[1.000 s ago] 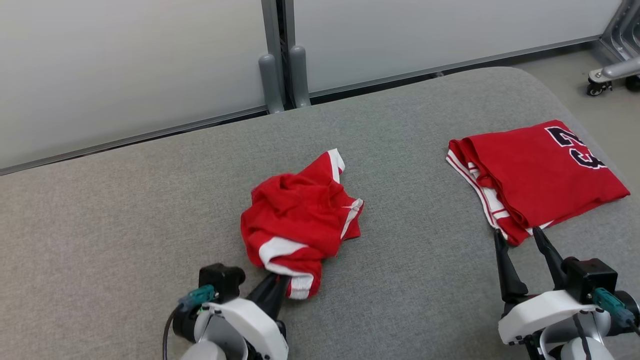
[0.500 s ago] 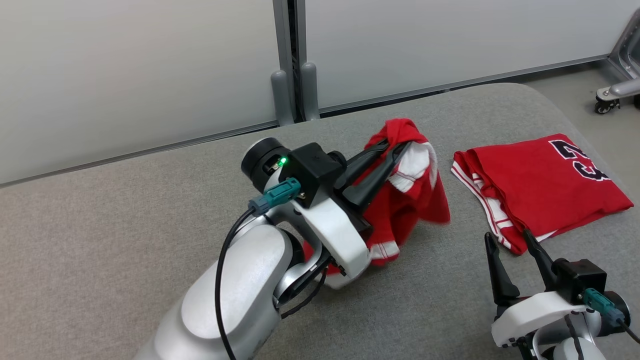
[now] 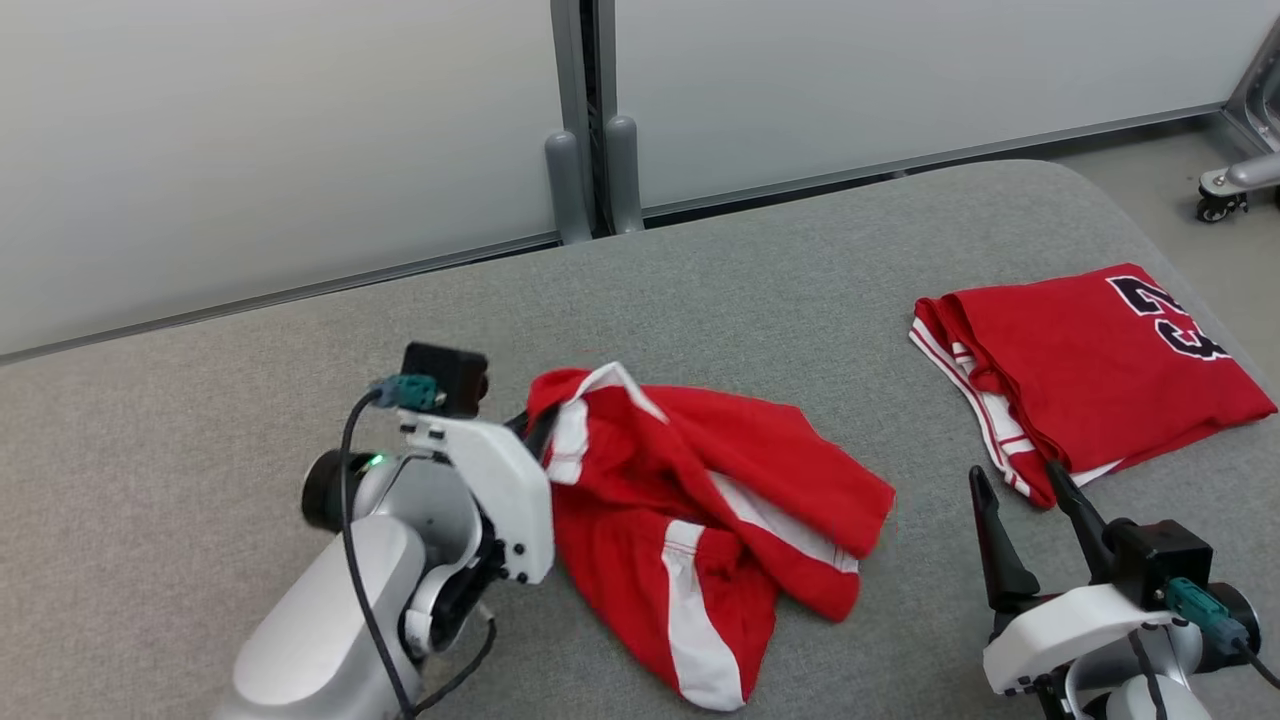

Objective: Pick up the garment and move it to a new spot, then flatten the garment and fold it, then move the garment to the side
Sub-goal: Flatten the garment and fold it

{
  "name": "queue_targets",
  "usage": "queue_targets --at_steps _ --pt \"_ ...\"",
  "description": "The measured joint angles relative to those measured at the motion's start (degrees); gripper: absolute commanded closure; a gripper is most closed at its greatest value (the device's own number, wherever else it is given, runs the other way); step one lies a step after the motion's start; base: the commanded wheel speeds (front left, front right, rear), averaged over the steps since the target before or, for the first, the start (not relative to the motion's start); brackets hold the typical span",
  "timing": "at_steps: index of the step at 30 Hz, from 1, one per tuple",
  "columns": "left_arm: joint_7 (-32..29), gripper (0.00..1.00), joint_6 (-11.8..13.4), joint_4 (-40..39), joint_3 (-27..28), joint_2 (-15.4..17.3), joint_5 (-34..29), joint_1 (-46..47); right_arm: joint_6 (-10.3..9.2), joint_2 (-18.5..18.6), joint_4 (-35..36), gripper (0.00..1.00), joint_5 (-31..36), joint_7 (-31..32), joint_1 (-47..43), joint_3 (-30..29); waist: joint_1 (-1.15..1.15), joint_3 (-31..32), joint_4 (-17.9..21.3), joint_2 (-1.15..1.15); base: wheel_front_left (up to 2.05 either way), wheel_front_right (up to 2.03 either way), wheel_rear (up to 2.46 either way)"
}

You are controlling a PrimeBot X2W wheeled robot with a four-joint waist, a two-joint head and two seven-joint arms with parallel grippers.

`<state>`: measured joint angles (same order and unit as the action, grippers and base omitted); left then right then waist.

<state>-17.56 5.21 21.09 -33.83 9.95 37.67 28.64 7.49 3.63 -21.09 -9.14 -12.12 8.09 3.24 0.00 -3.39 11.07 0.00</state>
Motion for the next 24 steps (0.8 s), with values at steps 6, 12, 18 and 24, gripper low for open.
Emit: queue_targets --at_steps 6,12,18,24 --pt "7.46 0.0 3.83 6.84 4.16 1.35 -0.18 -1.92 0.0 0.31 0.77 0.0 0.01 1.03 0.36 1.15 0.0 -0.59 -1.43 0.0 0.0 0.0 0.0" --pt "18.64 0.0 3.58 8.86 6.22 1.04 -0.59 -4.73 0.0 0.65 2.16 0.0 -0.01 4.7 0.41 3.24 0.0 -0.98 -3.62 0.0 0.0 0.0 0.0" --pt "26.62 0.0 1.09 4.57 3.94 0.99 -2.75 -10.26 0.0 2.2 3.67 0.0 0.46 13.19 0.37 6.52 0.0 -1.51 -6.46 0.0 0.0 0.0 0.0" --pt "31.84 0.0 1.6 -2.14 6.46 1.87 -2.93 -16.97 0.01 2.76 5.98 0.0 2.44 20.51 -1.42 8.49 0.0 -2.0 -9.99 0.0 0.0 0.0 0.0"
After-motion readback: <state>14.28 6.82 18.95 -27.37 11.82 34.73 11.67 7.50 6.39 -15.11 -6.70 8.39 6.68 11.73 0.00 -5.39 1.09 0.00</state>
